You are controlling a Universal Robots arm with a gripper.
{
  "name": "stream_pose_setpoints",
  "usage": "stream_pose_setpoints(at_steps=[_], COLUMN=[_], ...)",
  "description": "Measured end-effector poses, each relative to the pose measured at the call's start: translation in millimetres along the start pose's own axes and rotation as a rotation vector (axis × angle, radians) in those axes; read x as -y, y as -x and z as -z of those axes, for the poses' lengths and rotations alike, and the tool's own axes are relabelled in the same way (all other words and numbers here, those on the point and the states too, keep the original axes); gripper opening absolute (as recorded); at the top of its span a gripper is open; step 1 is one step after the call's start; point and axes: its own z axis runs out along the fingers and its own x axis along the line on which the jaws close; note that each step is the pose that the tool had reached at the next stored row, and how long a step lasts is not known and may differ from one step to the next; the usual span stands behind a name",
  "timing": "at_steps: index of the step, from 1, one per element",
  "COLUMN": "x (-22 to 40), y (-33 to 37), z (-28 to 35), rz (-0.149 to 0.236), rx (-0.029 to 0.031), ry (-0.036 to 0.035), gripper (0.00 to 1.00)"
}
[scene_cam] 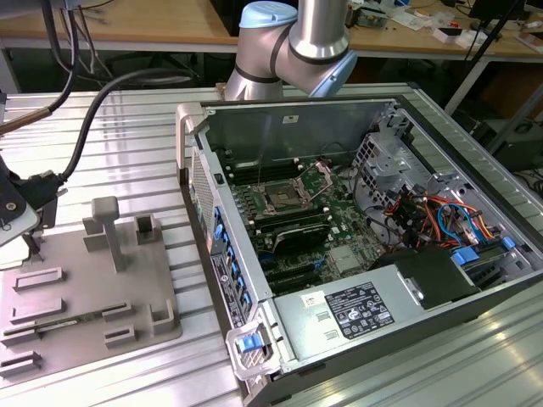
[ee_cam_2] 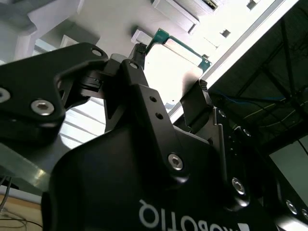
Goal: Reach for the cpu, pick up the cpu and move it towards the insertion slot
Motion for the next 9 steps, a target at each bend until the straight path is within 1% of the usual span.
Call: stream_pose_setpoints(at_steps=[9], x=[-0.4], y=[-0.1], z=[12.2], rz=[0.0], rx=[0.0], ry=[0.0008], gripper=[0.55])
